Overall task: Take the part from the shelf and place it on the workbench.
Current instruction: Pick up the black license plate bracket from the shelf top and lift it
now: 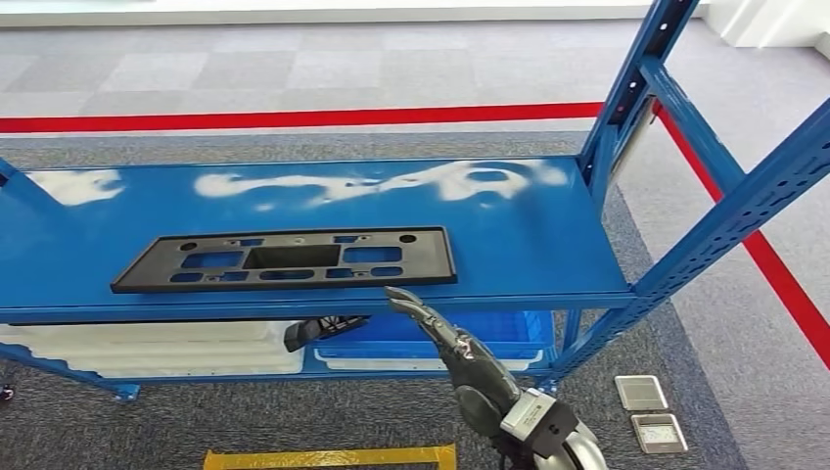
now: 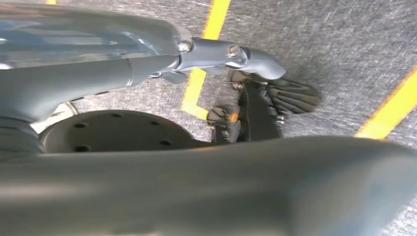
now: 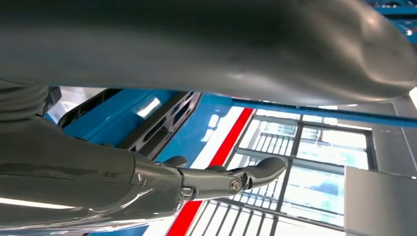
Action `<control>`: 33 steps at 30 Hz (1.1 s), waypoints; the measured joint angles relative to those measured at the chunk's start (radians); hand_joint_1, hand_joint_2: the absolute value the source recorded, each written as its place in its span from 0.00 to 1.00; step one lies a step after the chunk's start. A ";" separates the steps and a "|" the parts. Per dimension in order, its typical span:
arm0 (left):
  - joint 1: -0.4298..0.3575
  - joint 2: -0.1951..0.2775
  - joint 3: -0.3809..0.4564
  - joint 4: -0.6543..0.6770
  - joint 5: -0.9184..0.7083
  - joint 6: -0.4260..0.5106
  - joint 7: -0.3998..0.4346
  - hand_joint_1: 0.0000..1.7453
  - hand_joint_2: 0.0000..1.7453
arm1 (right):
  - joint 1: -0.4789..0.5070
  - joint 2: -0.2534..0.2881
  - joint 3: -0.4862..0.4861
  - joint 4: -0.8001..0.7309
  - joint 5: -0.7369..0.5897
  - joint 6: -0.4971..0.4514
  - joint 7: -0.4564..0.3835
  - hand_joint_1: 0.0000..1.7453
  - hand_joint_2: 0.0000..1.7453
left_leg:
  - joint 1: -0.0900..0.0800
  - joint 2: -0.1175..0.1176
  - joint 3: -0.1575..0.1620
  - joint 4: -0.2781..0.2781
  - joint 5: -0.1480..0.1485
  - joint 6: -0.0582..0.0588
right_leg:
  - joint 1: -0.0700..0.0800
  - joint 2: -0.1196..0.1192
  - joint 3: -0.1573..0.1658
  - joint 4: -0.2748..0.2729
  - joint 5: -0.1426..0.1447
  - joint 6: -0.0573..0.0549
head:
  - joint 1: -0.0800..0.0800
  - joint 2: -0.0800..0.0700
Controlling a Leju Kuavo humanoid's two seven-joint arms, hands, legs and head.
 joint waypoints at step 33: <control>-0.007 -0.006 0.023 0.000 -0.156 -0.016 0.027 0.00 0.00 | -0.313 0.027 0.153 0.241 0.965 -0.496 0.349 0.00 1.00 | 0.011 -0.002 0.001 -0.004 0.003 -0.049 | 0.000 0.000 0.012 -0.067 0.061 -0.023 | -0.001 0.000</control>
